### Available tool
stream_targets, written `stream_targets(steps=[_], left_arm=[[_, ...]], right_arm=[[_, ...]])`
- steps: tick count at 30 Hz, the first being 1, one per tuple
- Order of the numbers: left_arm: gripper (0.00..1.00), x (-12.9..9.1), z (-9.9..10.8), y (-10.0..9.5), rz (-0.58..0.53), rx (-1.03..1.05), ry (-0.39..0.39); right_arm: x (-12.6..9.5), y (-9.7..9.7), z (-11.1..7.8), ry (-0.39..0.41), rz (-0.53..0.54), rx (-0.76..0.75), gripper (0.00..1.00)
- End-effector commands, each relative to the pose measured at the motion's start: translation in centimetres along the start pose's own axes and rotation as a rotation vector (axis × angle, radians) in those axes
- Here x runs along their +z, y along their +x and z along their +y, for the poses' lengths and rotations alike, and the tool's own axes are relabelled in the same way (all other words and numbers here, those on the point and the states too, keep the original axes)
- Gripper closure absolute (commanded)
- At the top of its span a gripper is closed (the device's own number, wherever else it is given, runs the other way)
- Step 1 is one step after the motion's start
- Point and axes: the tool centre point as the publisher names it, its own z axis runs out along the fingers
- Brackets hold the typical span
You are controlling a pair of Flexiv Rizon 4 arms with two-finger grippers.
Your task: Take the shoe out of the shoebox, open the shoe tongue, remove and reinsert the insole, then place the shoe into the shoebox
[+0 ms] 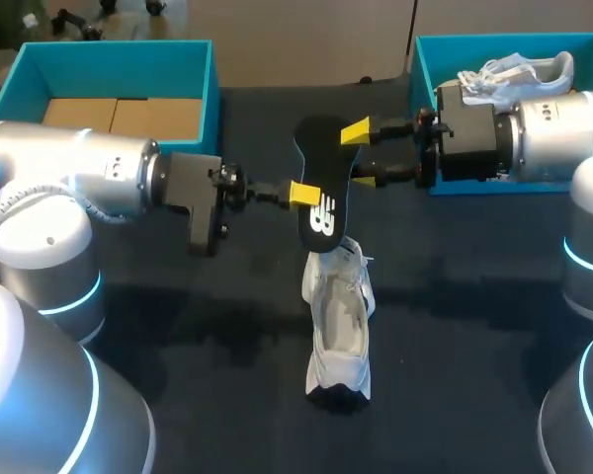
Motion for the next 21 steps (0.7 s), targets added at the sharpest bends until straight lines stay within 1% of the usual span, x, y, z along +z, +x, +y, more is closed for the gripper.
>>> stream_targets(steps=[1,3,7,14,21], left_arm=[[1.00,0.2,0.0,0.1,-0.001,0.002,-0.003],[1.00,0.2,0.0,0.1,-0.001,0.002,-0.003],[1.00,0.2,0.0,0.1,-0.001,0.002,-0.003],[1.00,0.2,0.0,0.1,-0.001,0.002,-0.003],[1.00,0.2,0.0,0.1,-0.001,0.002,-0.003]], right_arm=[[0.3,0.1,-0.5,-0.004,-0.018,0.020,0.44],[0.5,0.1,-0.6,-0.008,-0.017,0.041,0.51],[0.7,0.1,-1.0,-0.007,-0.025,0.087,0.56],[1.1,0.4,-1.2,-0.004,-0.033,0.143,0.57],[1.6,1.4,-0.8,0.002,-0.029,0.153,0.59]])
